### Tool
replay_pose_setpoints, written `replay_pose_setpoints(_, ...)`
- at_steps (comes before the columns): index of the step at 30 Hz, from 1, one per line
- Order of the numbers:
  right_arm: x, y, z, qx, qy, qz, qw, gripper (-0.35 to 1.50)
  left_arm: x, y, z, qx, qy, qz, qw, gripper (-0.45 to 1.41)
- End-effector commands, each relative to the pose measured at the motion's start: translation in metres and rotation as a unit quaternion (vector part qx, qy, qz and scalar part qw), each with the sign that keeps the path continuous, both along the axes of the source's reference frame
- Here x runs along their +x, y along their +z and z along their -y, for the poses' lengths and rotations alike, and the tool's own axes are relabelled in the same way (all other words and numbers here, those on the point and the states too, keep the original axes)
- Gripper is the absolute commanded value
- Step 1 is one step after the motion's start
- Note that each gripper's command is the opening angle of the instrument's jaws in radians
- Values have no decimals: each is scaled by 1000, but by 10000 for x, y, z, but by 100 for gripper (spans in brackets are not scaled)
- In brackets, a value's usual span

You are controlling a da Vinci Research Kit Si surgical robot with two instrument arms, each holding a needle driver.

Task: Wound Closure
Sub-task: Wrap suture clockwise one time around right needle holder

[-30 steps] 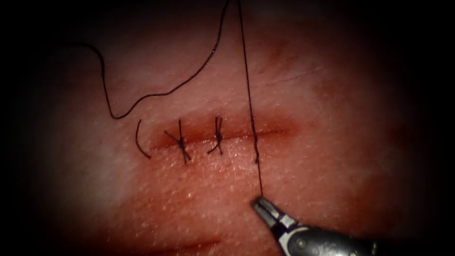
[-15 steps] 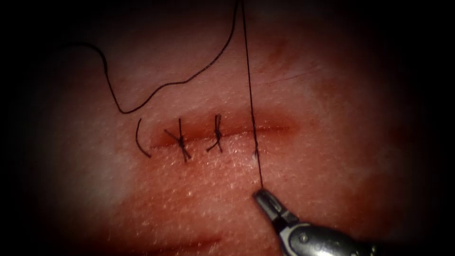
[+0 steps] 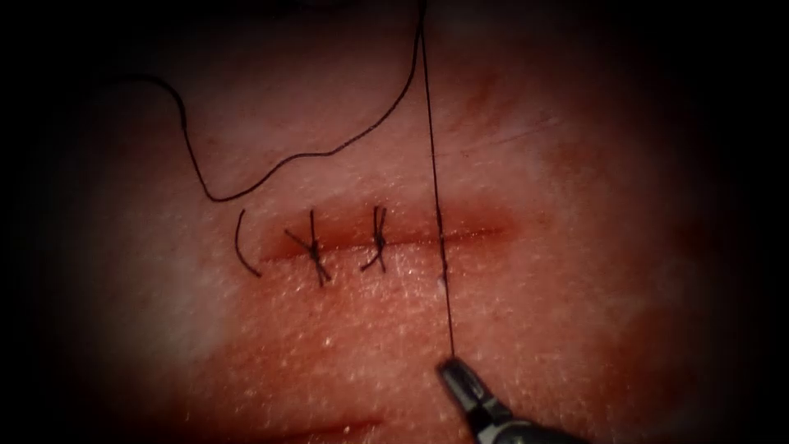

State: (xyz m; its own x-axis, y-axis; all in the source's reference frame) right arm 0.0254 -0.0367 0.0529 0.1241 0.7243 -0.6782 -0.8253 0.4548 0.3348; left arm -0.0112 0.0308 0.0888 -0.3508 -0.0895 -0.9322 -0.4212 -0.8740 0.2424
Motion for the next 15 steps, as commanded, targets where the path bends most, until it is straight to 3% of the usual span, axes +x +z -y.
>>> replay_pose_setpoints(1, 7, 7, -2, -5, -1, -8, 1000, -35, -4, 2, -7, 1, 1, 5, 1000, -45)
replay_pose_setpoints(2, 5, 5, -13, -37, 5, -43, 998, -35, -6, -5, 4, 5, 14, 26, 1000, -45)
replay_pose_setpoints(4, 2, 2, -23, -80, -16, -45, 996, -35, -8, -15, 14, 8, 34, 48, 998, -45)
replay_pose_setpoints(5, -2, -1, -30, -101, -32, -37, 994, 17, -9, -23, 22, 15, 50, 63, 997, -45)
replay_pose_setpoints(7, -11, -8, -43, -114, -40, -38, 992, 69, -10, -49, 44, 34, 92, 94, 991, -45)
replay_pose_setpoints(8, -11, -8, -43, -114, -40, -38, 992, 69, -10, -49, 44, 34, 92, 94, 991, -45)
replay_pose_setpoints(9, -15, -11, -47, -121, -40, -38, 991, 99, -11, -58, 51, 40, 106, 105, 988, -45)
replay_pose_setpoints(12, -23, -17, -54, -133, -45, -37, 989, 128, -12, -93, 79, 57, 154, 137, 977, -45)
replay_pose_setpoints(15, -30, -21, -57, -142, -54, -32, 988, 135, -13, -131, 108, 69, 201, 162, 964, -45)
